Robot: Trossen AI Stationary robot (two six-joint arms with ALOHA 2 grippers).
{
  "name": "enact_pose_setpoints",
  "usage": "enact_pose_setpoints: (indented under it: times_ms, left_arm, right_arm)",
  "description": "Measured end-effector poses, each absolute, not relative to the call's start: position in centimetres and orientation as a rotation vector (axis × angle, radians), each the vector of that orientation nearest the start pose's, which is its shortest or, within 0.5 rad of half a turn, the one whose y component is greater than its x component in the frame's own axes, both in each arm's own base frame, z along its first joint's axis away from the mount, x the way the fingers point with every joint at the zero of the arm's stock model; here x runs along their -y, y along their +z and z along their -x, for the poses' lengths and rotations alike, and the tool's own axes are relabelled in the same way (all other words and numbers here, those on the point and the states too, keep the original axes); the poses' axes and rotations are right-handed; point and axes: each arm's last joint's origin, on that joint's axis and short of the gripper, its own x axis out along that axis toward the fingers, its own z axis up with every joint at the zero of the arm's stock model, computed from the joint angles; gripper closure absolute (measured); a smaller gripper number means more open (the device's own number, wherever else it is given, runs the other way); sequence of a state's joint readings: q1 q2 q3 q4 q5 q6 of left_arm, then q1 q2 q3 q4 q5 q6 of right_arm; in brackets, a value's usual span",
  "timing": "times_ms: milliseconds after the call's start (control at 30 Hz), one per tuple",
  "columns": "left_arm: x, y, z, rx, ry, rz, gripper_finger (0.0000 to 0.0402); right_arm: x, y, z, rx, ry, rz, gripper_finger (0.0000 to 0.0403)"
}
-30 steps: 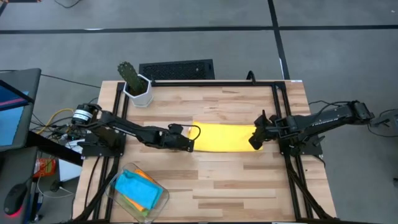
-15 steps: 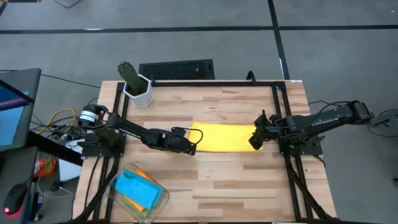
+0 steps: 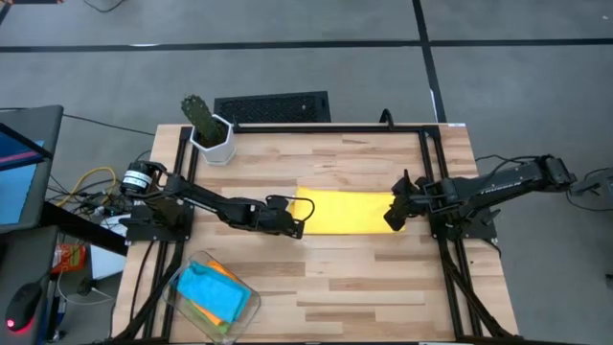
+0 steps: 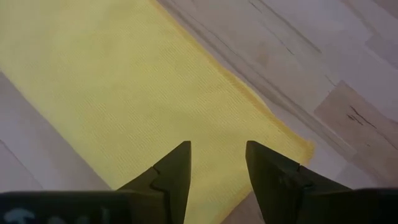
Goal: Fold microfiber towels
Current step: Fold the yellow microfiber towel
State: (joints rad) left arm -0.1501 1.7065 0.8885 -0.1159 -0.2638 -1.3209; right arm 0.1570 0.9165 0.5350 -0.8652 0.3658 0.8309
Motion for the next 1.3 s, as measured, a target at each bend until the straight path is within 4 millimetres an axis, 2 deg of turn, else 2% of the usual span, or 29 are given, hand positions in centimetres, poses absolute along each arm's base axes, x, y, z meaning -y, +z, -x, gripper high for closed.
enact_pose_setpoints:
  times_ms: [300, 433, 667, 800, 1000, 1133, 1300]
  left_arm:
    - [5.2, 17.4, -33.7, -0.691, 0.549, 1.02, 0.04]
    - [5.8, 18.7, -34.1, -0.722, 0.545, 0.974, 0.0401]
    - [6.5, 21.3, -34.3, -0.793, 0.566, 0.842, 0.0401]
    - [7.4, 23.0, -34.6, -0.771, 0.557, 0.732, 0.0401]
    - [9.2, 24.1, -34.2, -0.73, 0.558, 0.511, 0.0401]
    - [10.3, 24.1, -33.8, -0.705, 0.566, 0.408, 0.0401]
    - [10.6, 24.1, -33.5, -0.719, 0.551, 0.267, 0.0401]
  right_arm:
    - [-1.6, 18.5, -13.2, -1.106, -0.665, -0.479, 0.0226]
    - [-2.2, 18.5, -13.0, -1.124, -0.66, -0.529, 0.0226]
    - [-2.6, 18.3, -12.3, -1.131, -0.746, -0.585, 0.0226]
    - [-2.7, 18.3, -12.4, -1.131, -0.748, -0.584, 0.0226]
    - [-2.7, 18.1, -12.5, -1.155, -0.74, -0.582, 0.0226]
    - [-3.2, 18.4, -13.5, -1.101, -0.61, -0.552, 0.0226]
    - [-4.3, 18.8, -15.0, -1.003, -0.414, -0.455, 0.0226]
